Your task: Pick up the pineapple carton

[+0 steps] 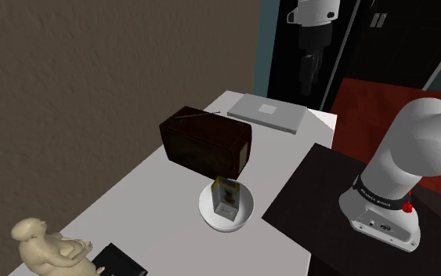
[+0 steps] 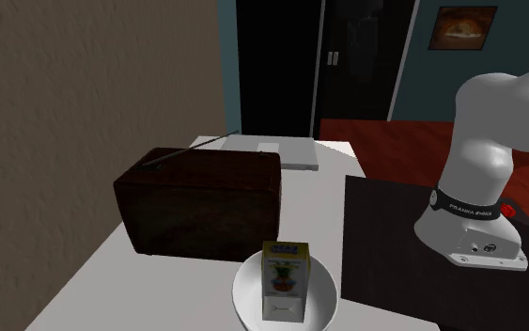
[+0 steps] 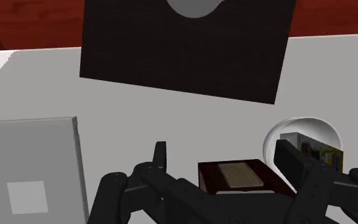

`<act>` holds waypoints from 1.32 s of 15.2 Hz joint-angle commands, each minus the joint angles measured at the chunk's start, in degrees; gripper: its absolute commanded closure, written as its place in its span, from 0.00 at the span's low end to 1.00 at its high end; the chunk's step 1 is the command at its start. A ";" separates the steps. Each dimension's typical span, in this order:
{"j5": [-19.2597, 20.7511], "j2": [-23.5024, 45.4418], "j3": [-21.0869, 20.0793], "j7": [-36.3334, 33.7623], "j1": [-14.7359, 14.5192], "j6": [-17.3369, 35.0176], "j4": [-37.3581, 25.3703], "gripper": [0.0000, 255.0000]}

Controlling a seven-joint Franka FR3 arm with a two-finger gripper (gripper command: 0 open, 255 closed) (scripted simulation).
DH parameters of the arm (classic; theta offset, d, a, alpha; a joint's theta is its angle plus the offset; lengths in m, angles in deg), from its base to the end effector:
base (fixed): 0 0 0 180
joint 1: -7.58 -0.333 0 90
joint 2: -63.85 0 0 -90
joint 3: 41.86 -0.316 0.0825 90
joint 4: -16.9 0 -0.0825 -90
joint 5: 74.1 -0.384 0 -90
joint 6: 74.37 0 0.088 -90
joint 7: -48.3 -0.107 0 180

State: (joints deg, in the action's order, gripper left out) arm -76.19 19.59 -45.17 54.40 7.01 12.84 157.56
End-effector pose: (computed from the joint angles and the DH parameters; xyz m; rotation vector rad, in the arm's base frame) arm 0.2983 0.0276 0.5359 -3.1215 -0.2399 0.2529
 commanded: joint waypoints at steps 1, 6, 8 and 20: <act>0.00 0.00 0.00 0.00 0.00 0.00 0.00 0.00; -4.10 1.08 -5.03 -4.04 -2.81 8.89 5.33 0.00; -5.66 2.20 -7.16 -5.64 -3.97 12.68 6.96 0.00; -11.13 17.56 -21.38 -16.03 -8.73 37.36 9.82 0.00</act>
State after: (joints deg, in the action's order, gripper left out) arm -87.51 34.43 -65.25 39.29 -1.90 47.36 167.96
